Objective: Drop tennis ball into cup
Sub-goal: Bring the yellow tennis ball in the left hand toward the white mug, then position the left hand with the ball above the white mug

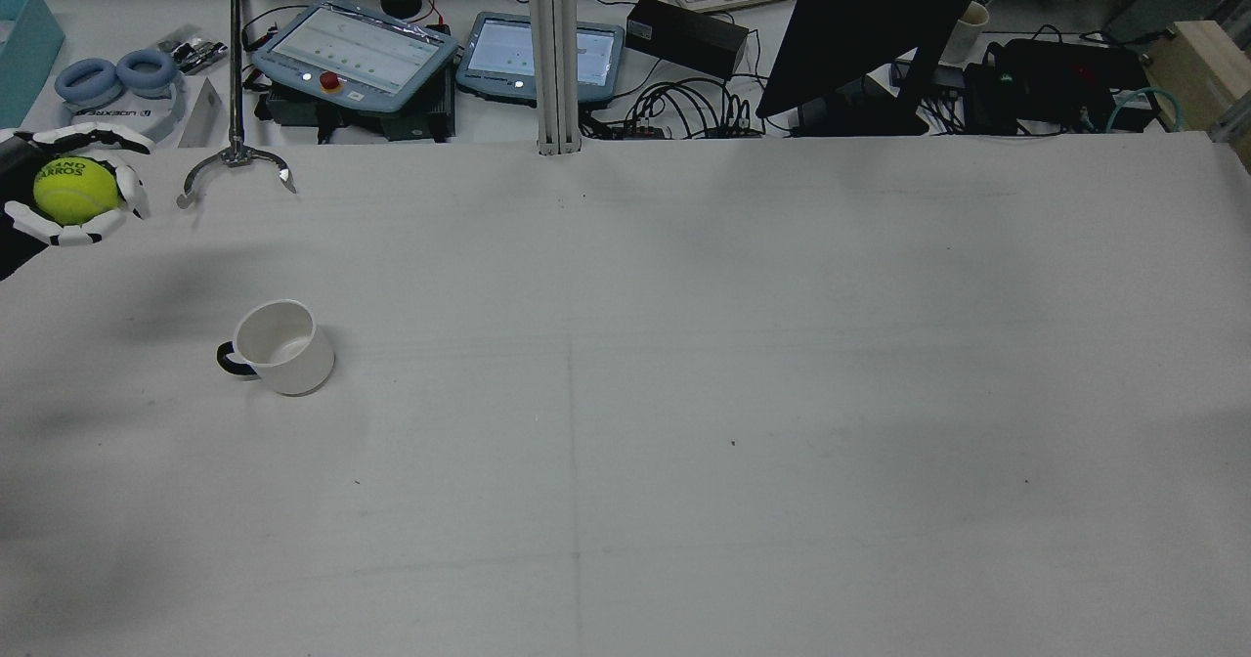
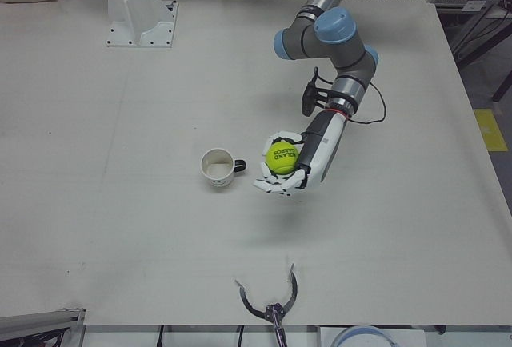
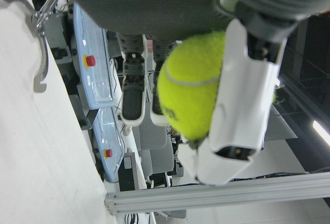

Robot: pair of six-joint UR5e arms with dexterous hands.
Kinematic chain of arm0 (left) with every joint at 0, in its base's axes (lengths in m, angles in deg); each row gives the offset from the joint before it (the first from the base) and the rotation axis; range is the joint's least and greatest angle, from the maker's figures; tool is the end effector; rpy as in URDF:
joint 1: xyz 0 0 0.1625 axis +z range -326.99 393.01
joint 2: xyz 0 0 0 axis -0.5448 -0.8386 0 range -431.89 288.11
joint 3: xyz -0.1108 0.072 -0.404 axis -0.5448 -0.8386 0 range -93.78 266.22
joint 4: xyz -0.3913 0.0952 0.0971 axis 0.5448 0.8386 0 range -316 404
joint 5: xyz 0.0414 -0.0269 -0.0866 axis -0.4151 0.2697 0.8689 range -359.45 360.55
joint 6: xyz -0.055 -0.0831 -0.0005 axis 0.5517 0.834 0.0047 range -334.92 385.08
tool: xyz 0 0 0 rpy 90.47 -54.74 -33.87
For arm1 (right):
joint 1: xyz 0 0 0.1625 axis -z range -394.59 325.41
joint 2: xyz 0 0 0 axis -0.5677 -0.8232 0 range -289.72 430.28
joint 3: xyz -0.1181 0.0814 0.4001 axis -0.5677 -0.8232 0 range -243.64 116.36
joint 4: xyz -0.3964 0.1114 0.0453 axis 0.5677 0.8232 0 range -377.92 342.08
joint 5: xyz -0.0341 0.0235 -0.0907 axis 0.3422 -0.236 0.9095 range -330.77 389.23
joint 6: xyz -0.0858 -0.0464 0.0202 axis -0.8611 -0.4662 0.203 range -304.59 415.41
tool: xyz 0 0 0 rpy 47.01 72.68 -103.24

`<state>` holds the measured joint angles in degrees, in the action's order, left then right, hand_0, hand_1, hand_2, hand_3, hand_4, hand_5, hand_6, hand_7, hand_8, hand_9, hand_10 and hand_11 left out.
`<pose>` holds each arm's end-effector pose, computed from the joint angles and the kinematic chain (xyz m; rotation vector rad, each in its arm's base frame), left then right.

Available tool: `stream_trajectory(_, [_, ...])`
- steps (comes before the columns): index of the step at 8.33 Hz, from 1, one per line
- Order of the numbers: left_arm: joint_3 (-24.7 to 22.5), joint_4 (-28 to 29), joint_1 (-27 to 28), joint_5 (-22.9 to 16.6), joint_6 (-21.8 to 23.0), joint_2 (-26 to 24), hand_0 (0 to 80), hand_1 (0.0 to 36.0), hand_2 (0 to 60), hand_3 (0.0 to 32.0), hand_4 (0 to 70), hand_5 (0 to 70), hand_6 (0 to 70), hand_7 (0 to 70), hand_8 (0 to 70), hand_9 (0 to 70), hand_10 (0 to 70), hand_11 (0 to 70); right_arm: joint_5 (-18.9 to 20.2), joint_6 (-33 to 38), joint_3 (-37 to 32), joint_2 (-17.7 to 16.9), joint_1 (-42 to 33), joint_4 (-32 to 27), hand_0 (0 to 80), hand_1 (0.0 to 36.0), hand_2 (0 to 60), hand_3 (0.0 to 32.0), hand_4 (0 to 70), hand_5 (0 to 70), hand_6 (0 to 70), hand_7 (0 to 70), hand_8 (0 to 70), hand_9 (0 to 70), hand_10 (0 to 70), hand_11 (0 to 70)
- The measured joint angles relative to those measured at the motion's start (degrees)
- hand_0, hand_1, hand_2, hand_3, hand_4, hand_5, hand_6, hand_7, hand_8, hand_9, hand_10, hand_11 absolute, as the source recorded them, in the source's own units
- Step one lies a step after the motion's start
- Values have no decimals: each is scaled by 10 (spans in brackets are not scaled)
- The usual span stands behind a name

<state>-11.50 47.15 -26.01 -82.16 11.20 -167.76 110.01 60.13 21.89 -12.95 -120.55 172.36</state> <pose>0.1570 -0.5450 0.5602 -0.2306 2.2539 -1.6104 0.1120 -0.5348 0.6812 -0.0319 1.9912 -2.2797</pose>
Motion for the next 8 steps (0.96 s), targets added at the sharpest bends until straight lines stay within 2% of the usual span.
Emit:
stream_trajectory(2, [1, -6, 53, 1, -16, -25, 800, 360, 464, 0, 314, 308, 700, 700, 465, 590, 324, 493, 0, 0, 0, 0, 0, 0, 0, 0, 0, 0, 0, 0, 0, 0, 0, 0, 0, 0])
stream_trajectory(4, [2, -20, 76, 2, -23, -45, 800, 360, 461, 0, 320, 306, 700, 700, 459, 583, 323, 490, 0, 0, 0, 0, 0, 0, 0, 0, 0, 0, 0, 0, 0, 0, 0, 0, 0, 0])
stream_trajectory(5, [3, -23, 79, 2, -25, -49, 716, 337, 476, 0, 291, 251, 700, 700, 366, 425, 290, 443, 0, 0, 0, 0, 0, 0, 0, 0, 0, 0, 0, 0, 0, 0, 0, 0, 0, 0])
stream_trajectory(6, [3, -22, 81, 2, -26, -50, 585, 299, 476, 0, 224, 190, 553, 339, 231, 224, 246, 381, 0, 0, 0, 0, 0, 0, 0, 0, 0, 0, 0, 0, 0, 0, 0, 0, 0, 0])
stream_trajectory(7, [2, -19, 82, 3, -27, -50, 555, 286, 478, 0, 197, 168, 447, 273, 195, 191, 234, 363, 0, 0, 0, 0, 0, 0, 0, 0, 0, 0, 0, 0, 0, 0, 0, 0, 0, 0])
stream_trajectory(8, [2, -15, 87, 3, -28, -49, 541, 275, 475, 0, 187, 159, 419, 254, 185, 181, 226, 350, 0, 0, 0, 0, 0, 0, 0, 0, 0, 0, 0, 0, 0, 0, 0, 0, 0, 0])
